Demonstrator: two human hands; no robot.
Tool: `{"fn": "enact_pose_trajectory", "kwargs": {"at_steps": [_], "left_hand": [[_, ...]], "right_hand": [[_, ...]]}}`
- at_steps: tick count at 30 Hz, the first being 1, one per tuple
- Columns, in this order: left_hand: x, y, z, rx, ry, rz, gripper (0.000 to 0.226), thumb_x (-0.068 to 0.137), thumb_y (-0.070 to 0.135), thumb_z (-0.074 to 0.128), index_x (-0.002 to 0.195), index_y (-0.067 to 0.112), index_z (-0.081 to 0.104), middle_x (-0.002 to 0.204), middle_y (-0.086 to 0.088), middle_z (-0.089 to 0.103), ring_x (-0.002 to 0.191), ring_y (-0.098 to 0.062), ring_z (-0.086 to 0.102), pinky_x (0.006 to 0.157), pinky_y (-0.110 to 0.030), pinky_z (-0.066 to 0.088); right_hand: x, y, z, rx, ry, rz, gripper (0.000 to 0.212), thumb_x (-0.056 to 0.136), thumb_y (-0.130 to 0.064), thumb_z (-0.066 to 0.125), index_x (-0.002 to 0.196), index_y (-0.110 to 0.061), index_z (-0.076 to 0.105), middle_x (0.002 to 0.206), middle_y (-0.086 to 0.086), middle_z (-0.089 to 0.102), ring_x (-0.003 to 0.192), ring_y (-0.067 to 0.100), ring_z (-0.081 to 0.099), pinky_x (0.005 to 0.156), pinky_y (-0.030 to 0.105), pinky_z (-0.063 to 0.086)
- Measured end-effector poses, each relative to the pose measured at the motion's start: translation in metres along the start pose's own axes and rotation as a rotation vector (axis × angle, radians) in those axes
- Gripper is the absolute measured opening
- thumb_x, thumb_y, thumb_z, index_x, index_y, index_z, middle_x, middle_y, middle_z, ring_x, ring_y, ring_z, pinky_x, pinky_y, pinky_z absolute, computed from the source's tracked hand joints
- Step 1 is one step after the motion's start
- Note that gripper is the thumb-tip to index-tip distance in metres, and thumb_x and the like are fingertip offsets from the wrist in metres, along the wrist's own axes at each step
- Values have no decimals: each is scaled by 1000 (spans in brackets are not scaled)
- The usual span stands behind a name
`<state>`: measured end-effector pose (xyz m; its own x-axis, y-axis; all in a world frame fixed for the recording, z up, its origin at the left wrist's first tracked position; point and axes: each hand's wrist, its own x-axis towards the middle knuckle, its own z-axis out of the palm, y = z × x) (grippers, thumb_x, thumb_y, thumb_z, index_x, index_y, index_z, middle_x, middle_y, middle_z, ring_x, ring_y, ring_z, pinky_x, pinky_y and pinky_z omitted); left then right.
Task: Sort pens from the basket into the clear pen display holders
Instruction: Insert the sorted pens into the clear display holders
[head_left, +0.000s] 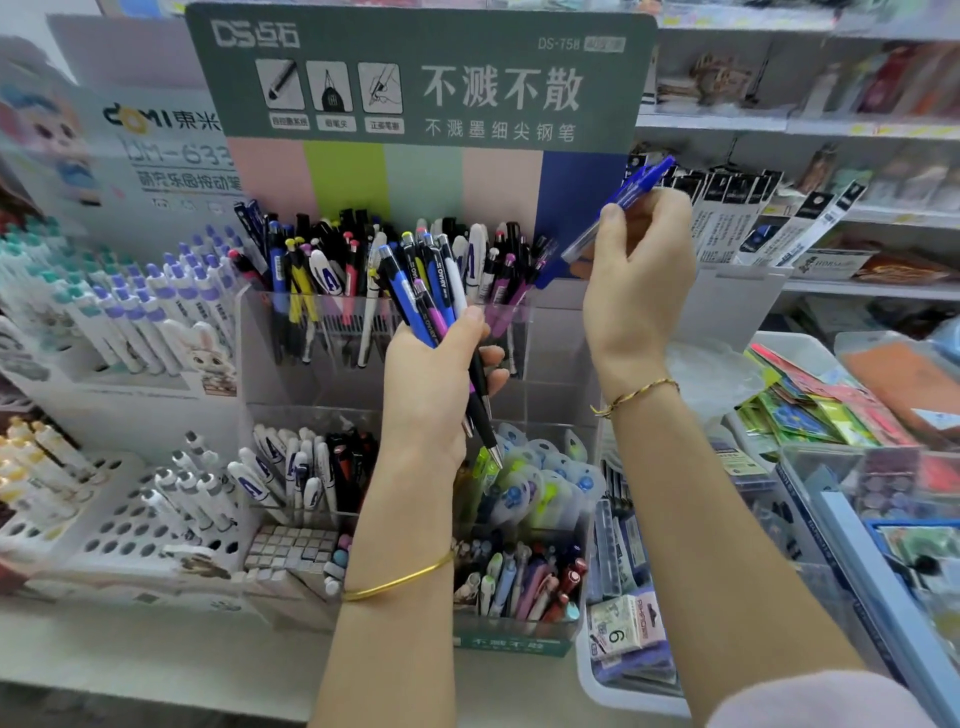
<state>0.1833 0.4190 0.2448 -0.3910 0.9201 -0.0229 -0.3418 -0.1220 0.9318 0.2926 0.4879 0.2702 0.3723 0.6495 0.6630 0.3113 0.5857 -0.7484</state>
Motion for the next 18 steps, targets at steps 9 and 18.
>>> {"fn": "enact_pose_trajectory", "kwargs": {"at_steps": [9, 18], "left_hand": [[3, 1, 7, -53, -17, -21, 12, 96, 12, 57, 84, 8, 57, 66, 0, 57, 52, -7, 55, 46, -21, 47], [4, 4, 6, -129, -39, -11, 7, 96, 12, 57, 90, 9, 59, 67, 1, 60, 54, -9, 56, 47, -21, 47]], "right_hand": [[-3, 12, 15, -185, -281, 61, 6, 95, -10, 52, 98, -6, 56, 86, 1, 57, 80, 20, 53, 71, 24, 39], [12, 8, 11, -687, -520, -60, 24, 95, -30, 54, 95, -8, 63, 105, 12, 61, 106, 34, 50, 80, 37, 37]]}}
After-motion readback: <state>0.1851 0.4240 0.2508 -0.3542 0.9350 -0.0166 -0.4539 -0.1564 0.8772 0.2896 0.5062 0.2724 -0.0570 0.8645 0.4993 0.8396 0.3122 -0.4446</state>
